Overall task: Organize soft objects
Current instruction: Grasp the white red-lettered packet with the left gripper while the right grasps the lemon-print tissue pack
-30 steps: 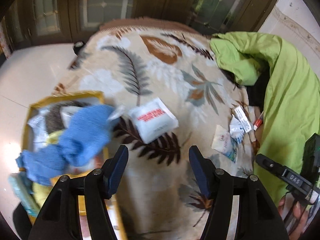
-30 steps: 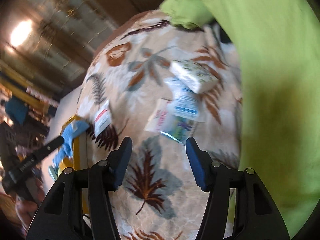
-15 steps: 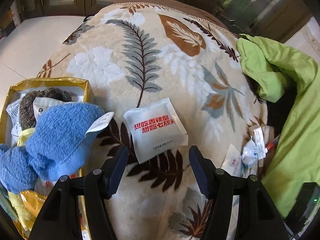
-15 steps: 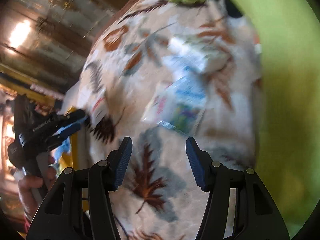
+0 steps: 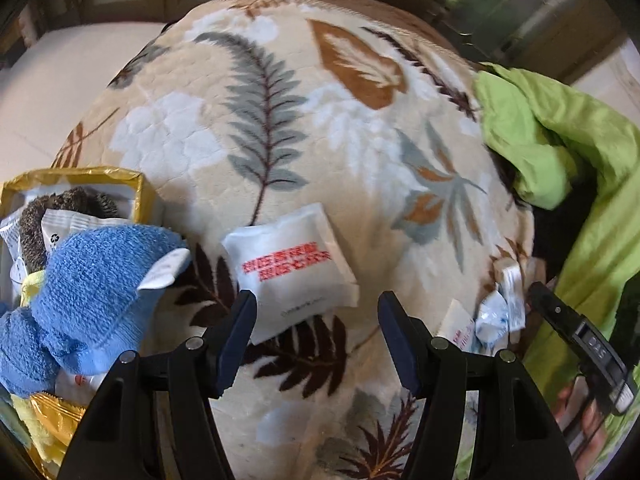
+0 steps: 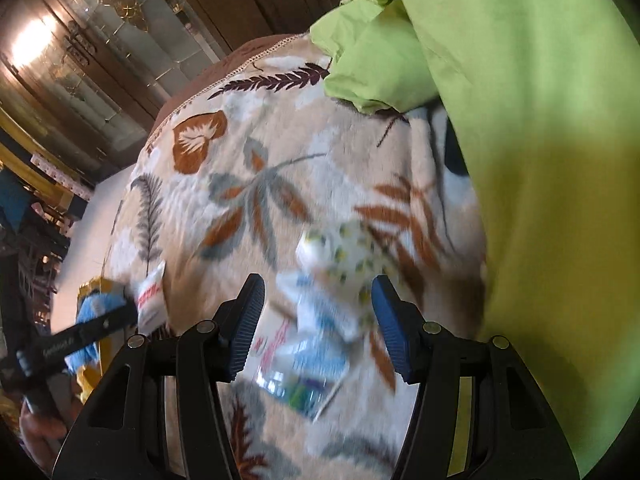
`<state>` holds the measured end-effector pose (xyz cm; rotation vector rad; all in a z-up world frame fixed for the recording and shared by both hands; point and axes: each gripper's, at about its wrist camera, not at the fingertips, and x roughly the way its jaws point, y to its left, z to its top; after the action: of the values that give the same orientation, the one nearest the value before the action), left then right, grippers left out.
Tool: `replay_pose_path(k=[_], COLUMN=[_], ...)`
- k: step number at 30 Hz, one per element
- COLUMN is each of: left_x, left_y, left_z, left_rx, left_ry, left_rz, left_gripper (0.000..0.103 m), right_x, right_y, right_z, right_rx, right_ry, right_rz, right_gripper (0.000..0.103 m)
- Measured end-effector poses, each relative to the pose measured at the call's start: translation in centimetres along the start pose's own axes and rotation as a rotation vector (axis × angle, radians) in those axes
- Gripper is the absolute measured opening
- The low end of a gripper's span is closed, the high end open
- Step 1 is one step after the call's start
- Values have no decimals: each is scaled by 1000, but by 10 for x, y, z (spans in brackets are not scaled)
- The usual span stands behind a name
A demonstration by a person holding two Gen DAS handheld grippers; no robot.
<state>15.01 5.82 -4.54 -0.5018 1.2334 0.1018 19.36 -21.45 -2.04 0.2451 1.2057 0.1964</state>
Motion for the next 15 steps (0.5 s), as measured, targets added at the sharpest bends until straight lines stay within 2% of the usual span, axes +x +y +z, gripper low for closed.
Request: replay_pose_path(k=[4, 6, 11, 15], left_x=[5, 9, 17, 21], left_y=[1, 2, 4, 9], left_z=[6, 7, 7, 8], left_rx=[-10, -13, -35, -70], left_ry=[8, 18, 34, 34], left_rz=[13, 20, 38, 50], left_gripper=[63, 63, 63, 63], right_x=[28, 39, 49, 47], right_y=[-10, -12, -24, -28], right_z=[13, 15, 16, 12], right_rx=[-14, -46, -19, 13], right_ry=[94, 114, 96, 78], right_rz=[31, -12, 40, 61], right_gripper=[56, 56, 58, 53])
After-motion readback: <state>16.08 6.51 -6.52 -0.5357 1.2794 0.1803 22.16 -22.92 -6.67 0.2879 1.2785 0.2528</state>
